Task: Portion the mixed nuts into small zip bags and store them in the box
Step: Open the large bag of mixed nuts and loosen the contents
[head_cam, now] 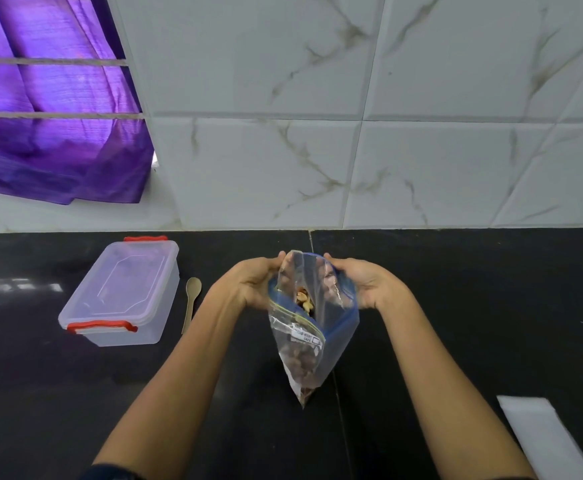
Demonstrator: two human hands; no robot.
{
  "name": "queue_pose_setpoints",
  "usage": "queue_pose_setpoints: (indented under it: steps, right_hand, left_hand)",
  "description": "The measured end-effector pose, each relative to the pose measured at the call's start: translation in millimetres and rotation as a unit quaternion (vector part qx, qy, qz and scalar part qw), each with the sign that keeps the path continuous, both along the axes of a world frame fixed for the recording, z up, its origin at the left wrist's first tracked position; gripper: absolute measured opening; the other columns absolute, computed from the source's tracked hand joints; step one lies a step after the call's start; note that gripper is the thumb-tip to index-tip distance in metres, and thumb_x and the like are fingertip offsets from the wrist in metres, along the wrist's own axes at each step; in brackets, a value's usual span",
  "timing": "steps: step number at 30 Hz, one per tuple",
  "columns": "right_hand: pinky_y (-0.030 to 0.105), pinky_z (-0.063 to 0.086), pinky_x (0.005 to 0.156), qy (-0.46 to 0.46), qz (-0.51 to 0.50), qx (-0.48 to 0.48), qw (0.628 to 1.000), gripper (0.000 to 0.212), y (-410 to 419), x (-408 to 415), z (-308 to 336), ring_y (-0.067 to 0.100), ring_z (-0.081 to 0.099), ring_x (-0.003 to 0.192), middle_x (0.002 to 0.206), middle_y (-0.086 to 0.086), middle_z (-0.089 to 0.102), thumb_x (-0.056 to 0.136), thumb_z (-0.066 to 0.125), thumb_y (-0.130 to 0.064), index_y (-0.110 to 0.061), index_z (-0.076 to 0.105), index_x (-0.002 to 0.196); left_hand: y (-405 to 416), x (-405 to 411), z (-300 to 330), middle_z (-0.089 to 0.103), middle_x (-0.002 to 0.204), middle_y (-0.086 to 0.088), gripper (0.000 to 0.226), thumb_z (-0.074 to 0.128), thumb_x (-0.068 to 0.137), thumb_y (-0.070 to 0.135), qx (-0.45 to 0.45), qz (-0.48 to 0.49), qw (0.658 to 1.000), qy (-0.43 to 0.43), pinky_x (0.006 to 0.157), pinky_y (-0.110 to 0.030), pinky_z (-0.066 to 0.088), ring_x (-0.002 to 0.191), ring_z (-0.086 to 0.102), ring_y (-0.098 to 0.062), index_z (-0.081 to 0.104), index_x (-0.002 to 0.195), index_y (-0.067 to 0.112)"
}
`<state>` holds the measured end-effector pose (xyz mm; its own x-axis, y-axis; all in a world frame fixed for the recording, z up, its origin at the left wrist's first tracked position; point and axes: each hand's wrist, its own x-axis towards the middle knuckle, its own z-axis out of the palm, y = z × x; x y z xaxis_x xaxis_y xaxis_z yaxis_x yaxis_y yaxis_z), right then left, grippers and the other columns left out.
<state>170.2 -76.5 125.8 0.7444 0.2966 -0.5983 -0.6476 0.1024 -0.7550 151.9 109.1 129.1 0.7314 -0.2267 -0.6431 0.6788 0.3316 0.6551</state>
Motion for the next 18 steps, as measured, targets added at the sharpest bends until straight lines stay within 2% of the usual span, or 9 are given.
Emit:
queue_pose_setpoints:
  steps: [2, 4, 6, 8, 10, 11, 13, 16, 18]
  right_hand:
    - [0.030, 0.054, 0.062, -0.023, 0.024, -0.028, 0.999, 0.024, -2, -1, -3, 0.017, 0.064, 0.063, 0.071, 0.007, 0.067, 0.094, 0.056, -0.029, -0.011, 0.069, 0.084]
    - [0.027, 0.051, 0.056, -0.047, 0.040, -0.050, 0.997, 0.022, -4, -3, -5, 0.014, 0.061, 0.061, 0.069, 0.004, 0.065, 0.096, 0.054, -0.024, -0.011, 0.068, 0.084]
    - [0.023, 0.045, 0.051, -0.089, 0.051, -0.125, 0.987, 0.020, -6, -6, -6, 0.010, 0.055, 0.059, 0.069, 0.001, 0.060, 0.096, 0.053, -0.019, -0.011, 0.066, 0.084]
    - [0.026, 0.048, 0.060, -0.117, 0.051, -0.217, 0.968, 0.018, -7, -9, -5, 0.012, 0.056, 0.067, 0.075, 0.003, 0.061, 0.095, 0.054, -0.019, -0.011, 0.067, 0.086]
    - [0.028, 0.049, 0.064, -0.128, 0.055, -0.247, 0.959, 0.019, -7, -9, -4, 0.014, 0.058, 0.070, 0.074, 0.004, 0.061, 0.095, 0.053, -0.017, -0.009, 0.067, 0.087]
    - [0.028, 0.050, 0.063, -0.126, 0.050, -0.226, 0.965, 0.019, -6, -9, -3, 0.014, 0.058, 0.068, 0.071, 0.004, 0.061, 0.096, 0.052, -0.016, -0.007, 0.067, 0.088]
    - [0.027, 0.051, 0.058, -0.088, 0.021, -0.126, 0.988, 0.018, -7, -7, -4, 0.012, 0.057, 0.063, 0.065, 0.002, 0.060, 0.096, 0.053, -0.013, -0.006, 0.066, 0.086]
    - [0.025, 0.055, 0.052, 0.048, -0.029, 0.120, 0.991, 0.007, -12, -3, -15, 0.012, 0.061, 0.057, 0.066, 0.003, 0.064, 0.086, 0.061, -0.003, -0.005, 0.067, 0.083]
    - [0.028, 0.056, 0.052, 0.094, -0.057, 0.288, 0.951, 0.031, -13, -3, -25, 0.015, 0.065, 0.058, 0.071, 0.005, 0.067, 0.061, 0.075, 0.017, -0.002, 0.070, 0.084]
  left_hand:
    - [0, 1, -10, 0.061, 0.055, 0.003, 0.042, 0.047, 0.099, 0.033, -0.020, 0.043, 0.999, 0.002, 0.052, -0.018, 0.051, 0.045, 0.057, -0.008, 0.065, 0.068, 0.011]
    - [2, -4, -16, 0.063, 0.057, 0.001, 0.036, 0.043, 0.100, 0.030, -0.027, 0.045, 0.999, -0.006, 0.052, -0.022, 0.053, 0.047, 0.060, -0.011, 0.063, 0.078, 0.011]
    - [7, -10, -16, 0.064, 0.061, -0.002, 0.032, 0.043, 0.100, 0.027, 0.001, 0.021, 1.000, -0.019, 0.056, -0.027, 0.052, 0.052, 0.062, -0.013, 0.062, 0.081, 0.010]
    - [12, -15, -16, 0.063, 0.068, -0.005, 0.027, 0.051, 0.098, 0.028, 0.093, -0.012, 0.995, -0.027, 0.062, -0.030, 0.049, 0.059, 0.060, -0.016, 0.062, 0.083, 0.008]
    - [17, -18, -16, 0.052, 0.063, -0.004, 0.025, 0.059, 0.093, 0.029, 0.251, -0.023, 0.967, -0.041, 0.056, -0.026, 0.042, 0.055, 0.047, -0.013, 0.060, 0.078, 0.009]
    - [19, -19, -16, 0.046, 0.060, -0.004, 0.024, 0.061, 0.093, 0.025, 0.295, -0.021, 0.954, -0.052, 0.053, -0.025, 0.040, 0.053, 0.041, -0.012, 0.057, 0.075, 0.009]
    - [21, -21, -14, 0.050, 0.063, -0.005, 0.020, 0.059, 0.094, 0.015, 0.290, -0.004, 0.954, -0.073, 0.049, -0.024, 0.046, 0.054, 0.046, -0.012, 0.057, 0.075, 0.008]
    - [23, -23, -7, 0.066, 0.065, -0.007, 0.024, 0.053, 0.097, 0.015, 0.109, 0.060, 0.991, -0.056, 0.046, -0.022, 0.055, 0.053, 0.063, -0.015, 0.061, 0.076, 0.006]
    - [24, -27, -5, 0.070, 0.072, -0.011, 0.029, 0.049, 0.098, 0.021, -0.046, 0.079, 0.996, -0.010, 0.059, -0.033, 0.058, 0.061, 0.069, -0.021, 0.064, 0.078, 0.006]
